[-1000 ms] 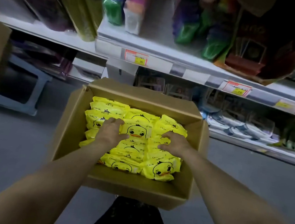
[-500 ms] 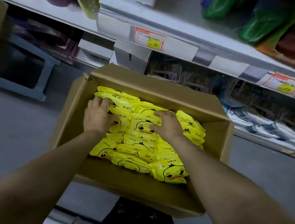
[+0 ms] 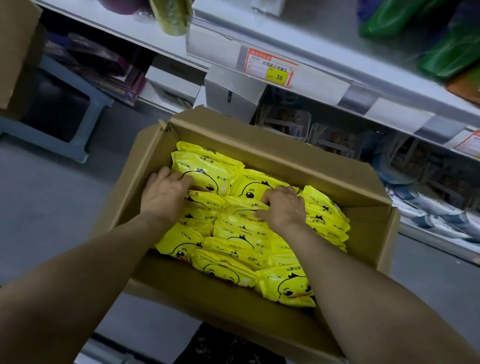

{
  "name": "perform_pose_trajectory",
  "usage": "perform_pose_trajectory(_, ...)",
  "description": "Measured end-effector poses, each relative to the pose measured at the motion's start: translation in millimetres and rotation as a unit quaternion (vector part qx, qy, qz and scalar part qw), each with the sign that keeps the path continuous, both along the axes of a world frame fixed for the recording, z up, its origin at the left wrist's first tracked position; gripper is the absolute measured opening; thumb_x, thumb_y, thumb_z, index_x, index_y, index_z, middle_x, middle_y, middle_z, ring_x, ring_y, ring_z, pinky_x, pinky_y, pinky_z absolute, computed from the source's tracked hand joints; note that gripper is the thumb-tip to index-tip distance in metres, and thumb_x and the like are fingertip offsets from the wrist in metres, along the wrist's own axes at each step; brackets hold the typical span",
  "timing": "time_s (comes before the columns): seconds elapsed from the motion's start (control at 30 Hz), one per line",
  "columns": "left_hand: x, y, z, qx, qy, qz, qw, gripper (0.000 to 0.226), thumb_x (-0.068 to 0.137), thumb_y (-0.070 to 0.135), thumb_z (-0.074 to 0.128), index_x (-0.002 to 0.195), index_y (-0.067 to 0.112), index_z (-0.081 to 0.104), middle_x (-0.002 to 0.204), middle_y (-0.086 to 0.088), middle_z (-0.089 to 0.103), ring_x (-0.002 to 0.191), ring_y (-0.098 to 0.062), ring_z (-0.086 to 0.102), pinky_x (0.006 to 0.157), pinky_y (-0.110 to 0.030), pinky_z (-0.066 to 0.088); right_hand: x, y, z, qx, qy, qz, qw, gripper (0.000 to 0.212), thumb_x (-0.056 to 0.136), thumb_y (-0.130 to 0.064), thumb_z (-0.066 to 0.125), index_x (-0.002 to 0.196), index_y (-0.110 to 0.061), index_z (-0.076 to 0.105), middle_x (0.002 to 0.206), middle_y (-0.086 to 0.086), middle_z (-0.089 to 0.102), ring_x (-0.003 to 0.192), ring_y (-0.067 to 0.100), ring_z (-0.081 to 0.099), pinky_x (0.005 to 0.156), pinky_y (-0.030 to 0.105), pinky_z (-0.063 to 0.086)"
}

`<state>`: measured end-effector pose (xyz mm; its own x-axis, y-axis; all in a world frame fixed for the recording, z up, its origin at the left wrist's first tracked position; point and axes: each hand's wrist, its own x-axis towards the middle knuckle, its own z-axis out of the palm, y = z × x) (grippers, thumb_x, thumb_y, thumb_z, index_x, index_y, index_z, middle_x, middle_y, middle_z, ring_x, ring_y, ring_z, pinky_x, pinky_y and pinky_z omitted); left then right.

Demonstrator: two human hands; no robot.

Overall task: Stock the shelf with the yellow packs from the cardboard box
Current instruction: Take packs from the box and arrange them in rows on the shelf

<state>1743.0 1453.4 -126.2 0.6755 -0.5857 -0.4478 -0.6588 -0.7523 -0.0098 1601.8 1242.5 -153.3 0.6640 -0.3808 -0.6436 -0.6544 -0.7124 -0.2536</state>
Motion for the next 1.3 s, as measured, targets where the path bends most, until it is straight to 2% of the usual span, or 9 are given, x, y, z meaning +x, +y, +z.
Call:
perform_pose_trajectory(0.13, 4.0, 1.6, 17.4, -0.011, 0.157, 0.118, 0.981, 0.060, 0.078, 0.048, 0.075, 0.132, 0.029, 0.058, 0.133, -0.002, 0.058, 0.121, -0.024, 0.051, 0.102, -0.039, 0.043, -6.9, -2.0, 25.4, 0.098, -0.048, -0.070, 0.992, 0.025, 0.092, -0.038, 0.067, 0.098, -0.020, 0.051, 0.098, 0.005, 0.062, 0.094, 0.029, 0.057, 0.069, 0.033, 0.037)
perform_pose_trajectory(0.4, -1.0, -5.0, 104.8, -0.154, 0.368, 0.334, 0.854, 0.081, 0.084, 0.047, 0.072, 0.149, 0.016, 0.037, 0.155, -0.007, 0.037, 0.138, -0.029, 0.040, 0.115, -0.045, 0.031, -33.9, -17.7, 120.2, 0.201, -0.103, -0.267, 0.937, 0.063, 0.095, -0.045, 0.063, 0.143, -0.008, 0.047, 0.146, 0.013, 0.049, 0.133, 0.028, 0.047, 0.104, 0.033, 0.039)
perform_pose_trajectory(0.5, -22.5, -22.3, 152.5, -0.195, 0.398, 0.318, 0.838, 0.079, 0.088, 0.045, 0.067, 0.150, 0.011, 0.032, 0.155, -0.008, 0.036, 0.136, -0.027, 0.040, 0.110, -0.040, 0.031, -59.4, -16.6, 155.0, 0.247, -0.113, -0.331, 0.904, 0.083, 0.083, -0.053, 0.074, 0.148, -0.012, 0.042, 0.150, 0.011, 0.047, 0.133, 0.028, 0.049, 0.099, 0.034, 0.043)
perform_pose_trajectory(0.6, -47.0, -40.1, 198.5, -0.218, 0.450, 0.299, 0.813, 0.057, 0.089, 0.028, 0.069, 0.139, 0.013, 0.047, 0.122, 0.003, 0.052, 0.101, -0.013, 0.051, 0.091, -0.030, 0.033, -85.7, -20.2, 187.5, 0.237, -0.123, -0.331, 0.905, 0.092, 0.074, -0.048, 0.083, 0.148, -0.013, 0.043, 0.149, 0.007, 0.049, 0.132, 0.025, 0.051, 0.095, 0.027, 0.039)
perform_pose_trajectory(0.73, -72.5, -61.6, 236.7, -0.206, 0.490, 0.246, 0.811, 0.022, 0.082, 0.014, 0.076, 0.092, 0.026, 0.059, 0.093, 0.011, 0.065, 0.091, -0.014, 0.065, 0.086, -0.025, 0.040, -118.9, -42.3, 231.6, 0.206, -0.124, -0.301, 0.923, 0.057, 0.067, -0.047, 0.088, 0.117, -0.029, 0.068, 0.115, -0.009, 0.070, 0.104, 0.015, 0.065, 0.097, 0.028, 0.048)
perform_pose_trajectory(0.8, -84.2, -74.0, 254.7, -0.212, 0.492, 0.230, 0.812, 0.022, 0.083, 0.011, 0.075, 0.097, 0.022, 0.062, 0.077, 0.015, 0.072, 0.075, -0.004, 0.069, 0.070, -0.018, 0.050, -133.9, -61.0, 255.0, 0.198, -0.129, -0.284, 0.929, 0.045, 0.071, -0.040, 0.088, 0.109, -0.023, 0.071, 0.104, -0.004, 0.072, 0.095, 0.016, 0.068, 0.087, 0.029, 0.053)
perform_pose_trajectory(1.03, -129.2, -143.0, 322.4, -0.276, 0.508, 0.199, 0.791, 0.029, 0.088, 0.008, 0.067, 0.117, 0.006, 0.063, 0.097, -0.010, 0.076, 0.085, -0.023, 0.074, 0.072, -0.034, 0.060, -190.9, -147.4, 341.0, 0.202, -0.198, -0.245, 0.927, 0.026, 0.079, -0.014, 0.083, 0.099, -0.019, 0.067, 0.090, 0.000, 0.075, 0.069, 0.009, 0.073, 0.064, 0.024, 0.058)
perform_pose_trajectory(1.2, -178.7, -218.6, 381.7, -0.359, 0.488, 0.167, 0.778, 0.026, 0.089, -0.004, 0.061, 0.113, 0.005, 0.062, 0.094, -0.012, 0.075, 0.076, -0.024, 0.073, 0.062, -0.033, 0.060, -240.6, -228.8, 398.2, 0.195, -0.251, -0.226, 0.921, 0.036, 0.073, -0.015, 0.087, 0.103, -0.013, 0.067, 0.097, 0.010, 0.077, 0.088, 0.029, 0.075, 0.084, 0.047, 0.060)
perform_pose_trajectory(1.3, -204.5, -272.6, 416.6, -0.383, 0.469, 0.138, 0.784, 0.033, 0.087, -0.002, 0.064, 0.119, 0.003, 0.060, 0.109, -0.018, 0.072, 0.090, -0.031, 0.071, 0.070, -0.038, 0.061, -275.3, -277.0, 439.7, 0.169, -0.288, -0.205, 0.920, 0.030, 0.078, -0.019, 0.084, 0.101, -0.016, 0.067, 0.096, 0.006, 0.077, 0.082, 0.020, 0.075, 0.075, 0.035, 0.061)
